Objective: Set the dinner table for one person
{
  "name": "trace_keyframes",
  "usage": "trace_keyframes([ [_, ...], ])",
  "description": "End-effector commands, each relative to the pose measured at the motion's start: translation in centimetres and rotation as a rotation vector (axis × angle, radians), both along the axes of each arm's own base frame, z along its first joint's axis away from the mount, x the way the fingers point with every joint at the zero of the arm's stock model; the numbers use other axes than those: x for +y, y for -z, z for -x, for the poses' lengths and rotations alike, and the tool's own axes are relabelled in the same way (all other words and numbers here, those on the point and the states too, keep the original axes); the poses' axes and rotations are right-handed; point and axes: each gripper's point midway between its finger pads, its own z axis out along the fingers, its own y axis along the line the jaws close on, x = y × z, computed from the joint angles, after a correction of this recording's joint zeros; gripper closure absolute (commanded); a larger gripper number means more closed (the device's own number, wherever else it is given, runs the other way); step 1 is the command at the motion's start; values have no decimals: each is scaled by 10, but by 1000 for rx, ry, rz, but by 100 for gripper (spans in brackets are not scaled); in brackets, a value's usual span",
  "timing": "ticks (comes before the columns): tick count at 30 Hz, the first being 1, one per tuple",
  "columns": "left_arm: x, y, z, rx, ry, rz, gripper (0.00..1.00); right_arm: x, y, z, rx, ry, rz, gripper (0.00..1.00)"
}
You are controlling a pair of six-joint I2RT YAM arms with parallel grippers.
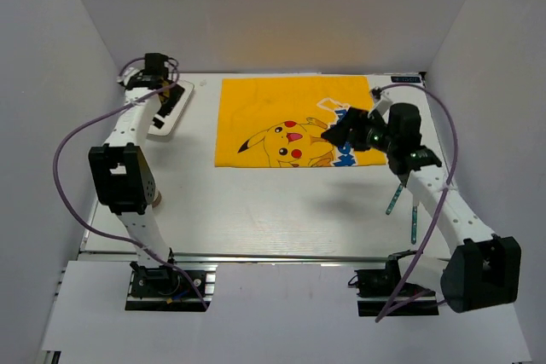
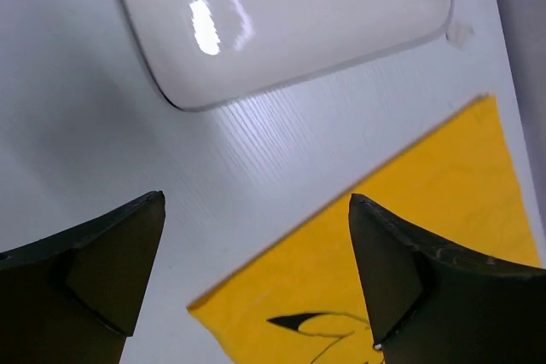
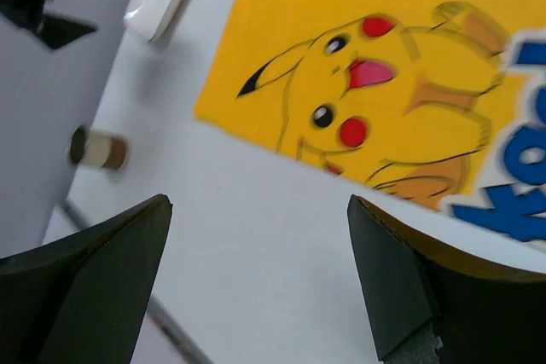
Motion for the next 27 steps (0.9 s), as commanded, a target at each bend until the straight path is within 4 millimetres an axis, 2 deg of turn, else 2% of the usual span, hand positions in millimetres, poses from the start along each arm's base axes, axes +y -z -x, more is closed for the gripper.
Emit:
trace_keyframes([
  [1, 33, -37, -6, -103, -91, 59, 2, 43, -20, 45, -81, -253, -180, 11],
  [2, 42, -34, -10, -79, -111, 59, 2, 43, -16, 53, -72, -265, -182, 11],
  [3, 59, -30, -10, -64, -147, 64, 2, 45, -23, 62, -95, -285, -186, 11],
  [6, 78, -7, -12, -13, -182, 109, 2, 47, -24, 79, -101, -328, -190, 11],
  [7, 90, -1, -11, -6, -204, 117, 2, 47, -30, 86, -119, -349, -197, 11],
  [8, 89, 11, -15, 9, -201, 126, 2, 48, -29, 91, -114, -361, -202, 11],
  [10, 102, 25, -14, 23, -230, 137, 2, 51, -37, 103, -146, -413, -224, 11],
  [11, 102, 31, -17, 21, -229, 163, 2, 52, -39, 107, -145, -426, -236, 11],
  [12, 105, 45, -18, 43, -240, 175, 2, 51, -38, 111, -145, -439, -245, 11],
  [15, 118, 63, -26, 36, -249, 179, 2, 55, -44, 129, -172, -498, -266, 11],
  [18, 124, 78, -32, 25, -235, 170, 2, 52, -47, 138, -195, -506, -262, 11],
  [23, 128, 126, -24, 90, -245, 199, 2, 48, -46, 144, -197, -488, -252, 11],
  [25, 131, 141, -20, 102, -251, 212, 6, 48, -46, 145, -194, -483, -252, 11],
  [27, 133, 148, -18, 107, -256, 225, 15, 46, -43, 143, -182, -463, -248, 11],
])
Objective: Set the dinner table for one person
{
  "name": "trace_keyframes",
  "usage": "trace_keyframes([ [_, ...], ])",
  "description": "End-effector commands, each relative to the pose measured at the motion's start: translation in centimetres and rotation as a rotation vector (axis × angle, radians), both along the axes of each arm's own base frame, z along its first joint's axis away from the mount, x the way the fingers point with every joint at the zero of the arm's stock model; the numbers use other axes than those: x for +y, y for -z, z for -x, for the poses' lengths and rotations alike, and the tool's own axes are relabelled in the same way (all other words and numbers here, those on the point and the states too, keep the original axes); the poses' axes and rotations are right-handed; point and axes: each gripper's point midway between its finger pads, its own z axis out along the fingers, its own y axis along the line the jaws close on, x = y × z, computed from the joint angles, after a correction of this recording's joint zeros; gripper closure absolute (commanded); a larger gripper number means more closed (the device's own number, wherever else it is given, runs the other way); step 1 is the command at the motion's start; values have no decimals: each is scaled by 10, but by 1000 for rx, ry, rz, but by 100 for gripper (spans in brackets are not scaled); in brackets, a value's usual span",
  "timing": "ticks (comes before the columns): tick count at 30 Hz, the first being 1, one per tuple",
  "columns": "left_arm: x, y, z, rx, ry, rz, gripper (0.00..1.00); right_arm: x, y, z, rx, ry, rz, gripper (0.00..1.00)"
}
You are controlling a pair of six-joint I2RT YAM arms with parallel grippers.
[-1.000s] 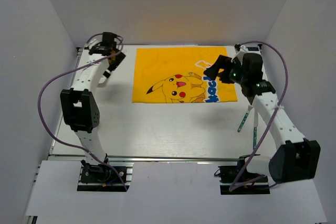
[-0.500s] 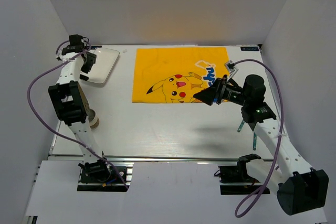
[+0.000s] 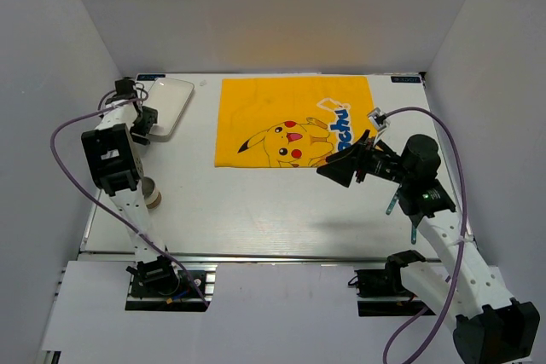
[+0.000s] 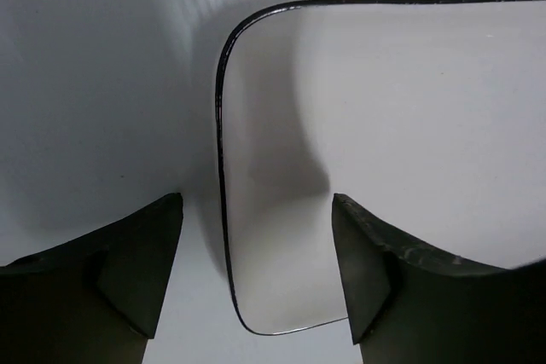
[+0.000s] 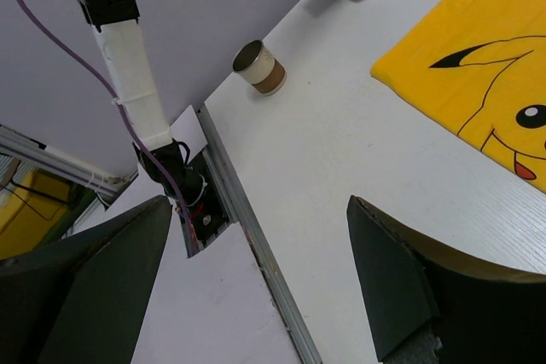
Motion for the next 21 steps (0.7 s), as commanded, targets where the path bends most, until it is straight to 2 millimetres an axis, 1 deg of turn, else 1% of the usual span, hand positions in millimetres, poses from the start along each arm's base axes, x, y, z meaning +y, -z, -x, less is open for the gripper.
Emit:
trace_keyframes([
  [1, 3, 16, 0, -14, 2, 29, 21, -1, 3, 3, 8, 6, 6, 11],
  [2, 1, 21, 3, -8, 1, 36, 27, -2, 5, 3, 15, 14, 10, 11],
  [3, 0, 23, 5, -5, 2, 42, 43, -3, 6, 1, 19, 27, 11, 11],
  [4, 4, 23, 4, -17, -5, 43, 53, -3, 5, 1, 19, 31, 10, 11],
  [6, 2, 26, 9, -13, -6, 50, 67, -4, 5, 1, 17, 43, 10, 11],
  [7, 1, 26, 9, -15, -6, 54, 82, -4, 4, 1, 21, 49, 8, 11],
  [8, 0, 25, 10, -19, -2, 58, 88, -5, 3, 0, 18, 55, 7, 11],
  [9, 3, 25, 11, -22, -7, 62, 94, -5, 3, -1, 24, 62, 8, 11],
  [10, -1, 23, 11, -25, 2, 80, 100, -5, 2, -1, 22, 65, 9, 11],
  [11, 2, 21, 12, -28, -3, 88, 100, -5, 2, -1, 21, 63, 11, 11],
  [13, -1, 7, 6, -71, 20, 97, 100, -7, 0, -2, 21, 76, 16, 11],
  [14, -6, -2, 3, -98, 51, 111, 100, -8, 0, -4, 16, 90, 19, 11],
  [15, -5, -20, -5, -150, 64, 97, 100, -8, -1, -4, 19, 96, 21, 11],
  [17, -17, -44, -15, -230, 135, 135, 100, -11, -3, -6, 11, 119, 20, 11],
  [18, -20, -64, -18, -280, 155, 131, 100, -11, -3, -7, 10, 125, 20, 11],
  [19, -21, -78, -23, -330, 172, 122, 100, -12, -3, -7, 8, 131, 20, 11],
  [20, -27, -92, -27, -384, 212, 133, 100, -13, -3, -9, 9, 145, 19, 11],
  [21, -32, -115, -27, -474, 239, 115, 100, -14, -3, -9, 9, 151, 21, 11],
])
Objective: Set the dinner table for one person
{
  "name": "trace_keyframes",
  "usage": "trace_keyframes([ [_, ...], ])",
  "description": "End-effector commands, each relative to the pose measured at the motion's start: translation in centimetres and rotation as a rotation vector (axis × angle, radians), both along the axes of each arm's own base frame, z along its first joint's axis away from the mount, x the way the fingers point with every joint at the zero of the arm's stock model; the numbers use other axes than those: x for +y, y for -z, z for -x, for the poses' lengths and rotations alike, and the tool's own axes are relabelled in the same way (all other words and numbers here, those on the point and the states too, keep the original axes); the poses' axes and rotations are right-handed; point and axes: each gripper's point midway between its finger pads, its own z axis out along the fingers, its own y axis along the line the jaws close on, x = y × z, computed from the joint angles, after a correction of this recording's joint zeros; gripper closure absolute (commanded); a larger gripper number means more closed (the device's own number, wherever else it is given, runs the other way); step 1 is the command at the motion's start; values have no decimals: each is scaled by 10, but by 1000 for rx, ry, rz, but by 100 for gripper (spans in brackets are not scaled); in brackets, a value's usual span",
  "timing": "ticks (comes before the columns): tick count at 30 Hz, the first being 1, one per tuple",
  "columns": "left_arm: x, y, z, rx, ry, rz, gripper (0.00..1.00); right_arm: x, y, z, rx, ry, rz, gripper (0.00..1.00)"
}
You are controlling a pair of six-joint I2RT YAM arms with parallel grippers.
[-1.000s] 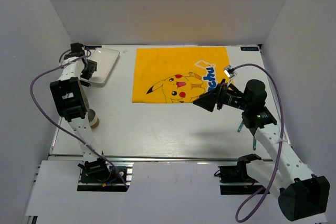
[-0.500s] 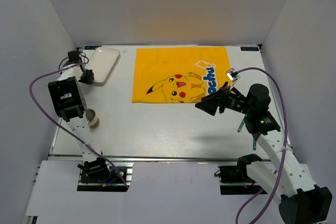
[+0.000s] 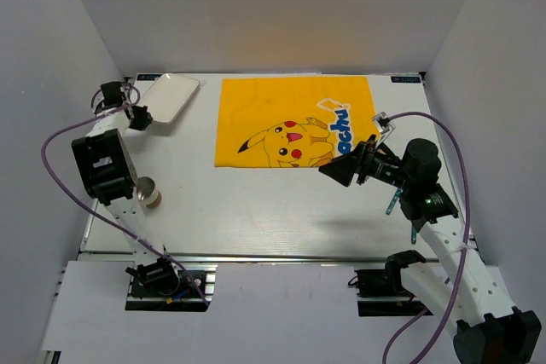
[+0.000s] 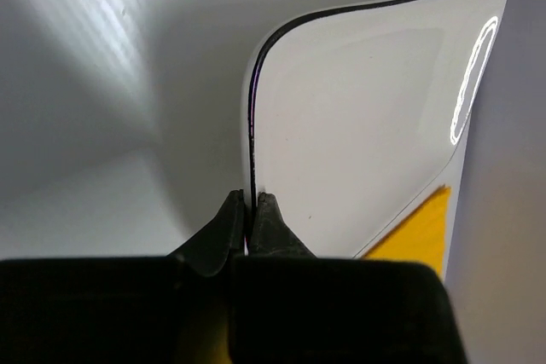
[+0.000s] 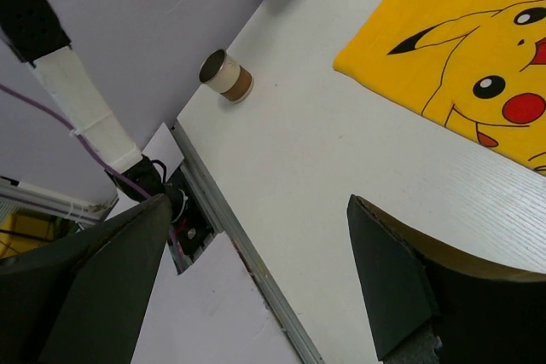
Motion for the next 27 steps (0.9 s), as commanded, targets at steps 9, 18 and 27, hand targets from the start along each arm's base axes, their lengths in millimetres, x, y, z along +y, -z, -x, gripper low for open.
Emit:
trace_keyframes([
  [9, -67, -214, -4, -532, 396, -102, 100, -9, -13, -7, -60, 75, 29, 11],
  [18, -169, -262, -10, -741, 803, 33, 100, -23, 12, -37, 27, 227, 103, 11],
  [27, -311, -238, -16, -706, 1043, 173, 100, -78, 7, -81, 127, 593, 275, 11],
])
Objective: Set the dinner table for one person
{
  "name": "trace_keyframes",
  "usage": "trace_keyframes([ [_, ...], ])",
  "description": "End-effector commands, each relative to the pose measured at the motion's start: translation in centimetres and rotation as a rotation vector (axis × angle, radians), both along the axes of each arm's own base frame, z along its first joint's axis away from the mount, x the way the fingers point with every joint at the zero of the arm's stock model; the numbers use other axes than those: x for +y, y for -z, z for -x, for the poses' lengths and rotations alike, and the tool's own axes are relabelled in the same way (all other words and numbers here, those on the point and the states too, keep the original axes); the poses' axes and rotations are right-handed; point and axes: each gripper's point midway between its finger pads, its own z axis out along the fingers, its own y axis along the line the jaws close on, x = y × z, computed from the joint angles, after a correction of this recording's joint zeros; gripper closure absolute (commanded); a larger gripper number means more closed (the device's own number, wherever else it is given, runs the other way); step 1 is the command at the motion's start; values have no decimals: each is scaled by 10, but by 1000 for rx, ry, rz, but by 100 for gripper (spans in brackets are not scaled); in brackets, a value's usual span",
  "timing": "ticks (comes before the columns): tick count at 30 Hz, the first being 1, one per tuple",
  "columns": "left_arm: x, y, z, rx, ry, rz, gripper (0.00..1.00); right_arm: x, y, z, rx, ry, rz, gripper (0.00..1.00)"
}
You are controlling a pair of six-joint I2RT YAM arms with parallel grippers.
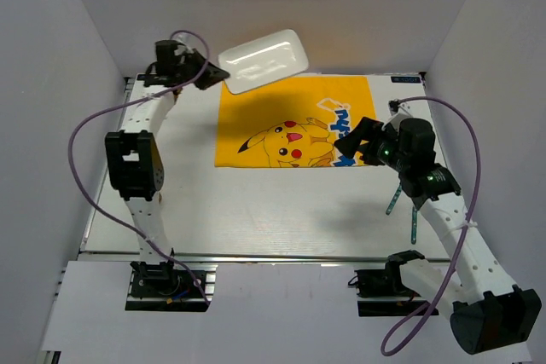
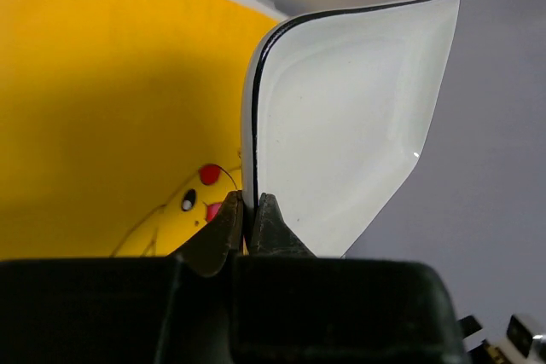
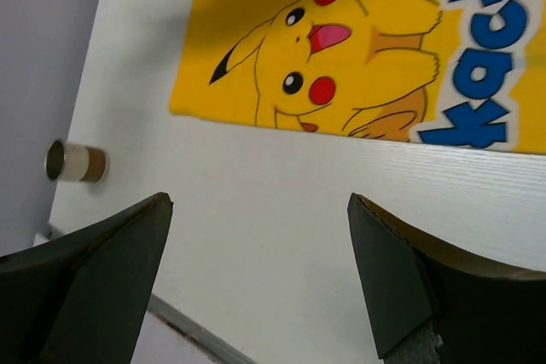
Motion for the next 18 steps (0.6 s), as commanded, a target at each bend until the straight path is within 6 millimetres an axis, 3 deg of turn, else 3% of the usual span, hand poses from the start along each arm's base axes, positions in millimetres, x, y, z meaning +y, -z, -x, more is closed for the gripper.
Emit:
trace_keyframes([
  [1, -79, -64, 18, -161, 230, 92, 100, -31, -26, -10, -59, 153, 86, 11],
  [2, -88, -58, 14, -156, 251, 96, 100, -36, -35, -9, -79, 168, 96, 11],
  [6, -113, -43, 7, -148, 339, 105, 100, -46, -38, -3, -79, 198, 120, 11],
  [12, -134, -26, 1, -175, 405, 82, 100, -56, -31, 10, -65, 215, 156, 11],
  [18, -155, 9, -1, -144, 472, 76, 100, -59, -21, 14, -46, 216, 173, 11],
])
